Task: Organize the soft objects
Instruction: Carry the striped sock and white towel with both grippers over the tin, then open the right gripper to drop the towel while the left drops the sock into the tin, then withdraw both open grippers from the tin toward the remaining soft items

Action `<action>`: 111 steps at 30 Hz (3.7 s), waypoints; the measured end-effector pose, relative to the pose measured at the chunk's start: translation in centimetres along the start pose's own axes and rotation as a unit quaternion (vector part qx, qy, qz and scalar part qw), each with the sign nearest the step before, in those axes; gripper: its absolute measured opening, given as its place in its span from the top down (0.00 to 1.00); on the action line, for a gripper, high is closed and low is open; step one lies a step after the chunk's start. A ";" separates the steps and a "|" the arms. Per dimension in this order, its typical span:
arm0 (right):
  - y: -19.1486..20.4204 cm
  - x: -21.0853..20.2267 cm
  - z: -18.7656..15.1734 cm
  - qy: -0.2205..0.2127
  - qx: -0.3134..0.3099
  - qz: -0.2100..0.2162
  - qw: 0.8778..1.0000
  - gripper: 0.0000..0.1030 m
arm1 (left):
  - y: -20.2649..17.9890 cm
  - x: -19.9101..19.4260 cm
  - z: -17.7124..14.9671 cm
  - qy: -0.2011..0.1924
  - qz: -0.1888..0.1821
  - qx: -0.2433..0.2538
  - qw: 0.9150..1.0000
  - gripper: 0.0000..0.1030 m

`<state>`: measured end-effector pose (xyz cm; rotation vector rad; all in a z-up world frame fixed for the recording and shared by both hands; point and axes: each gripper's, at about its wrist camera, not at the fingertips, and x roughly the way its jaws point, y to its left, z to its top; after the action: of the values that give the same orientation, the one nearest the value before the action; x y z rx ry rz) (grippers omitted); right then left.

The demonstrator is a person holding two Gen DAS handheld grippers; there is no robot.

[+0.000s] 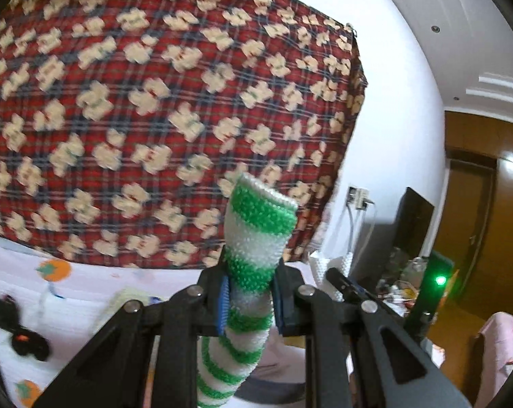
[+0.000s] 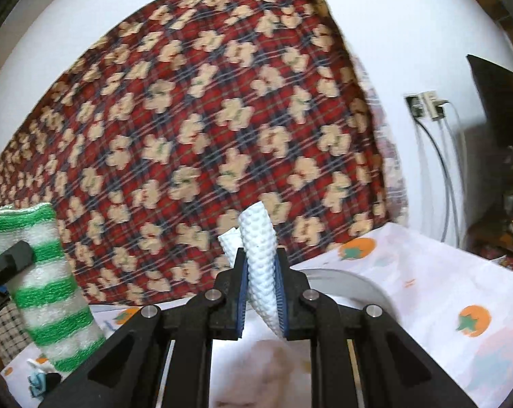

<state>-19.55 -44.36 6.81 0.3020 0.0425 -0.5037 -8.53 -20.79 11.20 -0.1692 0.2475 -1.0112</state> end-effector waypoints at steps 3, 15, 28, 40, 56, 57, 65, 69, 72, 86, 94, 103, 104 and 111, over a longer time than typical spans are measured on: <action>-1.6 0.5 0.3 0.009 -0.008 -0.021 1.000 0.85 | -1.1 1.9 -0.2 0.010 -0.016 -0.008 1.000 0.82; -4.7 3.7 -0.2 0.081 -0.009 -0.048 0.996 0.85 | -2.1 11.0 -3.2 0.084 -0.018 -0.036 0.996 0.82; -4.2 4.3 -0.7 0.095 -0.017 -0.049 0.994 0.85 | -2.7 18.7 -3.5 0.139 0.005 -0.018 0.990 0.82; -4.4 4.5 -1.0 0.105 0.001 -0.046 0.993 0.23 | -4.6 20.7 -3.3 0.169 0.030 -0.011 0.985 0.01; -6.0 1.0 -0.2 0.002 0.050 -0.089 0.995 0.18 | 0.1 8.9 -6.4 0.101 0.149 -0.010 0.984 0.00; -5.9 0.8 -0.3 -0.003 0.049 -0.092 0.995 0.18 | 0.1 8.4 -6.7 0.093 0.160 0.001 0.983 0.00; -2.7 -0.5 -1.3 -0.045 -0.014 -0.115 0.992 0.18 | 0.5 6.5 -8.8 0.072 0.200 0.057 0.976 0.00; -1.6 -0.3 -1.8 -0.036 -0.029 -0.119 0.992 0.18 | 0.5 6.0 -9.3 0.067 0.207 0.078 0.973 0.00; -1.0 0.1 -2.3 -0.016 -0.028 -0.111 0.993 0.18 | 0.2 5.6 -9.5 0.067 0.201 0.089 0.973 0.00; 2.0 -2.2 -3.4 -0.053 -0.078 -0.134 0.986 0.17 | 2.1 2.6 -9.4 0.059 0.198 0.076 0.975 0.00; 3.8 -2.8 -4.2 -0.030 -0.055 -0.108 0.992 0.17 | 4.4 0.5 -9.2 0.053 0.213 0.062 0.974 0.00; 8.5 -3.4 -6.2 -0.009 -0.045 -0.053 0.997 0.17 | 7.2 -1.7 -8.9 0.045 0.239 0.052 0.969 0.00; 9.2 -3.4 -6.4 -0.008 -0.049 -0.047 0.998 0.17 | 7.6 -2.0 -8.8 0.044 0.241 0.050 0.968 0.00; 13.5 -3.6 -7.9 -0.001 -0.064 -0.003 0.998 0.17 | 10.4 -3.8 -8.5 0.040 0.262 0.035 0.964 0.00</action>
<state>-15.88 -29.08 3.38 0.1764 0.0742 -0.5040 -4.36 -12.30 0.92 0.0052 0.3091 -0.4984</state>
